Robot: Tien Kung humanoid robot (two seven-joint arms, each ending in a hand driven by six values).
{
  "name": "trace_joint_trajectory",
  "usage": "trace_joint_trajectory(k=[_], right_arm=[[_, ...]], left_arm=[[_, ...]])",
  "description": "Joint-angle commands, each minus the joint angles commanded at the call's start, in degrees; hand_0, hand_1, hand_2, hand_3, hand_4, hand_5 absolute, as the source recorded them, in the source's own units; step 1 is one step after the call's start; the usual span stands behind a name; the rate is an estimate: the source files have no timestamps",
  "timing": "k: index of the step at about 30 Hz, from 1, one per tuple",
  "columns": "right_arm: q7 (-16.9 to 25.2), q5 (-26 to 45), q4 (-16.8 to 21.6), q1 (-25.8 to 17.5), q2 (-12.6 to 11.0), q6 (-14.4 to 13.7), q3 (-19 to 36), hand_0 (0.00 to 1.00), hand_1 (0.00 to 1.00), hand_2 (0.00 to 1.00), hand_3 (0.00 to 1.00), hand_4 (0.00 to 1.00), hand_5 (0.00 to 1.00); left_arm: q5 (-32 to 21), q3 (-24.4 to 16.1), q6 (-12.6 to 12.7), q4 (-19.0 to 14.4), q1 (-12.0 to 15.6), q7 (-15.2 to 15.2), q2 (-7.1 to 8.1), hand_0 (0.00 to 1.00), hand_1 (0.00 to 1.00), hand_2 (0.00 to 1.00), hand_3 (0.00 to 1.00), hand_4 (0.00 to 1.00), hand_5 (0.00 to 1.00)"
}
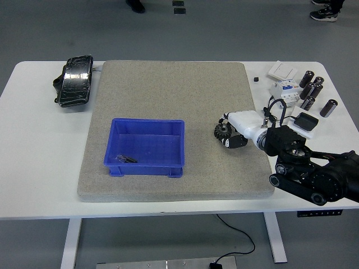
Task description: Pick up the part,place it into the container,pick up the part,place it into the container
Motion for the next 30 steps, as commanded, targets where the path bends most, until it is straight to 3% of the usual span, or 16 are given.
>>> trace_joint_trajectory(k=[14, 26, 27, 30], right_arm=[[0.53, -0.32, 7.09, -2.31, -1.40, -4.11, 5.63, 0.409, 0.533, 0.439, 0.549, 0.425, 0.002], [-3.26, -10.22, 22.09, -3.64, -1.78, -4.58, 6.85, 0.408, 0.548, 0.443, 0.564, 0.453, 0.002], [-3.54, -10.99, 23.25, -3.63, -1.62, -4.56, 6.50, 0.414, 0.579, 0.536, 0.638, 0.534, 0.014], [-4.24, -13.36, 26.18, -3.27, -0.52, -4.37, 4.71, 0.414, 0.579, 0.536, 0.638, 0.534, 0.014]], left_arm=[[-0.14, -0.02, 0.52, 0.06, 0.12, -0.50, -0.15, 0.679, 0.671, 0.615, 0.567, 0.511, 0.501], [0.01, -0.21, 0.67, 0.00, 0.54, -0.23, -0.23, 0.679, 0.671, 0.616, 0.570, 0.509, 0.505], [0.03, -0.21, 0.65, -0.01, 0.57, -0.17, -0.23, 0.679, 0.672, 0.617, 0.569, 0.510, 0.505], [0.37, -0.48, 0.61, -0.07, 0.63, 0.20, -0.21, 0.679, 0.672, 0.617, 0.569, 0.510, 0.505]])
